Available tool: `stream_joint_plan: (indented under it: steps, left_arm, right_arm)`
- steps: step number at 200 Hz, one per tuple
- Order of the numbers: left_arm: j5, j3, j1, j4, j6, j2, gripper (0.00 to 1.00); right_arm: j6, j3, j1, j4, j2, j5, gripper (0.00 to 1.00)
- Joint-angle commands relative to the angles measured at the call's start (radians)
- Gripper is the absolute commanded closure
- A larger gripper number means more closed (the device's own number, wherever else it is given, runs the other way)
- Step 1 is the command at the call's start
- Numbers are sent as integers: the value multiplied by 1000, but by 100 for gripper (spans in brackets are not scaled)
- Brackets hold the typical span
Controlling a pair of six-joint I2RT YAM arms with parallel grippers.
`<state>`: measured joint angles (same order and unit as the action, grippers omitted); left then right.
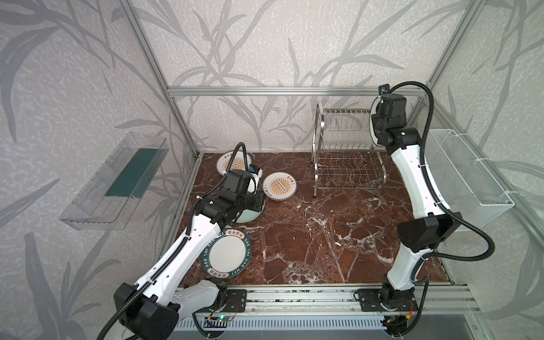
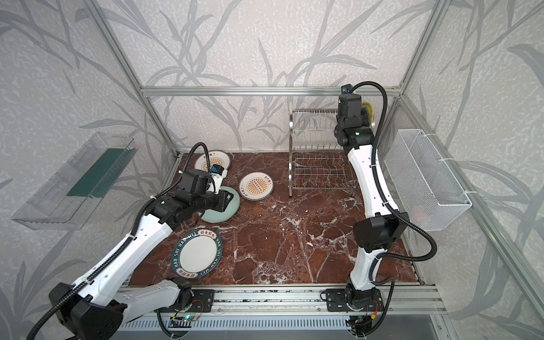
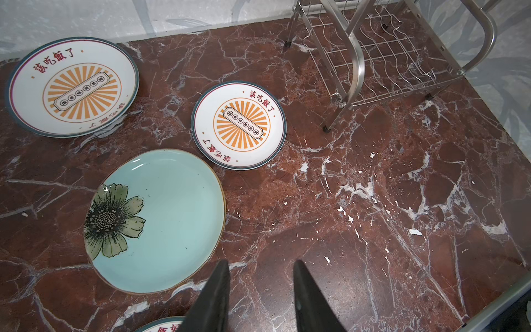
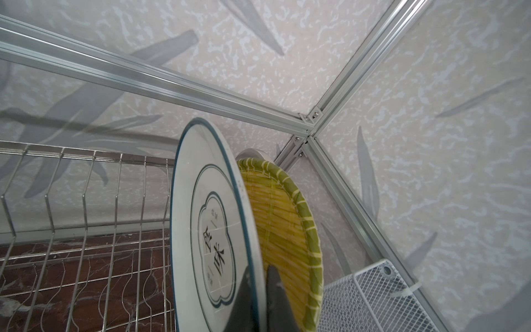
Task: Load plates into a dish rack
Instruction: Place the plate on the dish rack.
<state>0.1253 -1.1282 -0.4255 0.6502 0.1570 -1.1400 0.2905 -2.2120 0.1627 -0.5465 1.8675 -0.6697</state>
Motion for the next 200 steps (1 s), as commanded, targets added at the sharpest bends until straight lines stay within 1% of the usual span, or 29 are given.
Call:
stream_joint_plan:
  steps: [1,40,59,134,176,187,200]
  left_arm:
    - [6,4,4,5,-4,14,64]
    - [6,4,4,5,-5,16,64]
    - [4,4,4,5,-5,16,64]
    - [8,4,4,5,-3,14,64]
    - [12,2,6,5,-3,11,64]
    - [13,2,6,4,-2,10,64]
    - [14,2,6,5,-2,9,64]
  right_arm:
    - [-26,9,1,62,-51,-18,100]
    - [-31,7,1,58,-50,-9,100]
    - [-31,-8,1,47,-45,2,95]
    - [-30,-122,1,-32,-7,44,65]
    - [-17,-197,3,-72,10,67,54]
    - [-14,-218,3,-85,12,73,49]
    - [-13,-246,3,-103,10,89,40]
